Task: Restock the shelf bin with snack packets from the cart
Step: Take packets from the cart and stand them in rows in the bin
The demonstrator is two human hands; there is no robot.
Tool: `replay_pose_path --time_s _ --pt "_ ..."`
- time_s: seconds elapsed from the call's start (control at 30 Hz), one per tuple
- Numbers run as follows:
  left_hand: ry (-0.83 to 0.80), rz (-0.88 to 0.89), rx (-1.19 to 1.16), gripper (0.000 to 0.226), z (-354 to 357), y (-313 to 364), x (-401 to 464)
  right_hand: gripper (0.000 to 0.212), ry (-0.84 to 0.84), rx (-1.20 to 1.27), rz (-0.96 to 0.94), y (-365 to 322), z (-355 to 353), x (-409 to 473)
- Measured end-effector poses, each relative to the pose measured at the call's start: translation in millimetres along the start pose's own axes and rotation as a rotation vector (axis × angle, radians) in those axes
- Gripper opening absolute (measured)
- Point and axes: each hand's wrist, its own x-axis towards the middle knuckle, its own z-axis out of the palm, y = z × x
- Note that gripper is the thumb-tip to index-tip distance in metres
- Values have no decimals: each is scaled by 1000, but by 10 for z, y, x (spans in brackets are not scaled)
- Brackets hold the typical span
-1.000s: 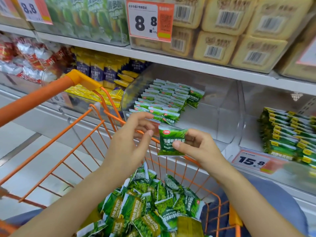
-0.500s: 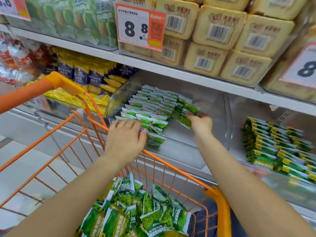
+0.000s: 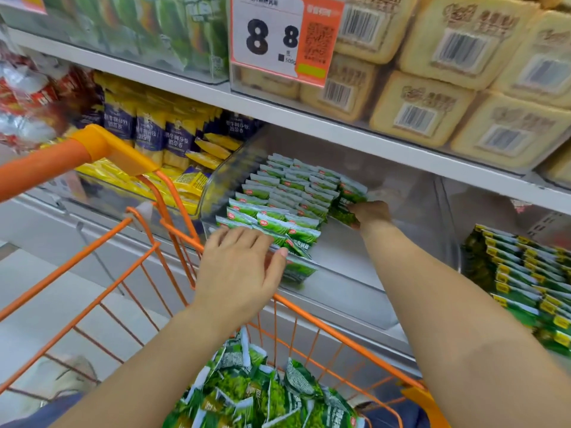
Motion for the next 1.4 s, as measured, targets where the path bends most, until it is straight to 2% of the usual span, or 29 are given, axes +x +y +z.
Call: replay_pose_path --time_s 0.1,0.23,0.33,0.47,0.5,0.57,0.63,0.7,0.73,0.77,0.83,0.9,0.97,1.03,1.1,1.13,1.2,1.4 --pt "14 5 2 50 19 -7 7 23 45 7 -50 9 21 -113" --pt "16 6 18 50 29 -6 7 42 48 -142 -145 -6 33 -199" --pt "14 10 15 50 29 -11 5 36 4 -193 -188 -39 87 -216" --pt "21 5 10 49 22 -5 2 6 -39 -96 -76 -86 84 -273" --pt "18 5 8 49 19 -4 0 7 -38 -46 -42 -106 55 -308" --pt "11 7 4 49 9 -4 -5 29 -22 69 -3 -172 -9 -350" --pt "4 4 5 49 -3 0 -8 39 3 123 -35 -227 -71 -434" --pt "3 4 9 49 -11 7 -13 24 -9 35 -130 -242 -139 -679" --pt "5 5 9 49 -13 10 -12 10 -57 -59 -199 -190 -170 -803" --pt "5 6 7 49 -15 12 -12 10 -131 -144 -279 -127 -216 -949" --pt "12 6 10 48 -19 16 -14 27 -346 -311 -376 -44 -297 -1197" --pt "19 10 15 47 -25 18 -17 34 -535 -543 -414 -38 -289 -1325" --pt "16 11 15 48 -31 20 -19 29 -580 -749 -485 -69 -207 -1354" --pt "17 12 13 48 -33 18 -18 24 -536 -905 -595 -113 -137 -1372" --pt "14 9 8 48 -35 18 -16 36 -519 -1042 -707 -140 -100 -1375" --pt "10 7 5 49 -32 17 -14 40 -529 -1076 -745 -163 -99 -1375" --pt "8 7 2 49 -23 8 -11 35 -574 -1065 -761 -209 -120 -1367" --pt "6 13 7 47 -13 1 -8 23 -794 -903 -573 -320 -176 -1294"
